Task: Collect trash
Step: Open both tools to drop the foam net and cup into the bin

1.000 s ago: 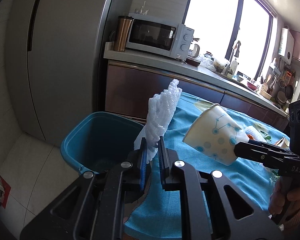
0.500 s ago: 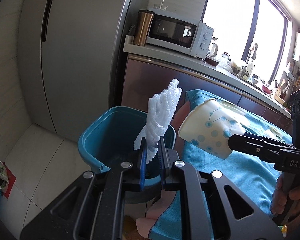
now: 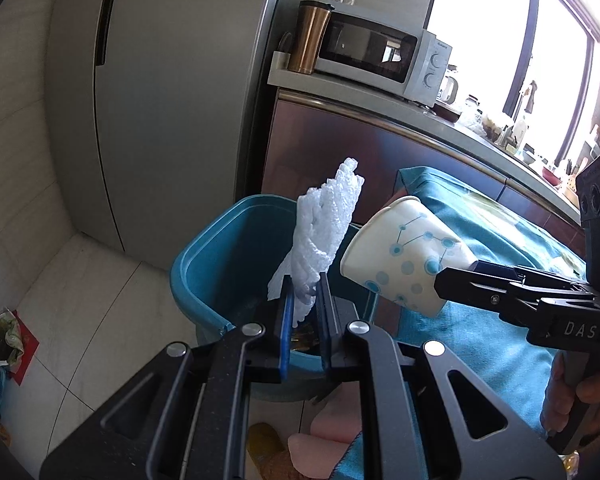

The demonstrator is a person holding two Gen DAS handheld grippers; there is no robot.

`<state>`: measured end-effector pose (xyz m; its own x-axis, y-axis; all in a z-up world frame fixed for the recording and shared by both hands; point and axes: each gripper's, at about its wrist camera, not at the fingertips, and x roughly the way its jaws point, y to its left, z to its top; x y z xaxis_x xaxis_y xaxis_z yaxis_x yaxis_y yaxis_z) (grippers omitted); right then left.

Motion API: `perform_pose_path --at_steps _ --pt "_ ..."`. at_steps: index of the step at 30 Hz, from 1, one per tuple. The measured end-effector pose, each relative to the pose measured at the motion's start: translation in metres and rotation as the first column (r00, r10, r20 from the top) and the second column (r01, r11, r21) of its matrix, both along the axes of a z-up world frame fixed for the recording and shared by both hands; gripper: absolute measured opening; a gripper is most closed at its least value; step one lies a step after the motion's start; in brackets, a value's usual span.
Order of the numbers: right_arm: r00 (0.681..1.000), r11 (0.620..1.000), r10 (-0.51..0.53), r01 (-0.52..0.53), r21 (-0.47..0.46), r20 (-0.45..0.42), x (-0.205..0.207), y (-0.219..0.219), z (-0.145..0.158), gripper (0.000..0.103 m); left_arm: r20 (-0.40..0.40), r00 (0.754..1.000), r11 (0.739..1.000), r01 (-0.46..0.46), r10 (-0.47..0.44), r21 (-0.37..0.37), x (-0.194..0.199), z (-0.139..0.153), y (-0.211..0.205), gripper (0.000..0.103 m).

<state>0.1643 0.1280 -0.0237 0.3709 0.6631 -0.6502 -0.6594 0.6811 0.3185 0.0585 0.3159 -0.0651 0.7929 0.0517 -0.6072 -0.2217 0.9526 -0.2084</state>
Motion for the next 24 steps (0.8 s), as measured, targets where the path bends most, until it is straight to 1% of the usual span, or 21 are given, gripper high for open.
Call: perform_pose_path --at_steps 8,13,18,20,21,23,24 --pt "0.998 0.999 0.014 -0.016 -0.036 -0.053 0.015 0.02 -0.013 0.053 -0.046 0.999 1.0 -0.013 0.013 0.001 0.014 -0.017 0.002 0.012" --pt "0.998 0.998 0.02 -0.024 -0.06 -0.061 0.021 0.032 -0.017 0.053 -0.067 0.998 1.0 -0.012 0.012 0.007 0.023 -0.025 0.001 0.012" --pt "0.996 0.998 0.019 -0.025 -0.065 -0.088 0.028 0.039 -0.021 0.054 -0.087 0.996 1.0 -0.009 0.009 0.003 0.032 -0.033 0.0 0.013" --pt "0.996 0.998 0.008 -0.013 -0.057 -0.09 0.03 0.038 -0.021 0.057 -0.094 0.996 1.0 -0.013 0.013 0.006 0.035 -0.035 -0.001 0.017" --pt "0.996 0.999 0.005 -0.01 -0.052 -0.092 0.031 0.037 -0.021 0.057 -0.096 0.995 1.0 -0.013 0.014 0.005 0.037 -0.036 -0.001 0.019" --pt "0.995 0.999 0.001 -0.004 -0.038 -0.096 0.031 0.033 -0.021 0.057 -0.1 0.995 1.0 -0.02 0.021 0.009 0.039 -0.037 -0.003 0.027" --pt "0.995 0.999 -0.004 0.001 -0.032 -0.098 0.031 0.031 -0.022 0.057 -0.1 0.995 1.0 -0.023 0.024 0.011 0.039 -0.038 -0.003 0.027"
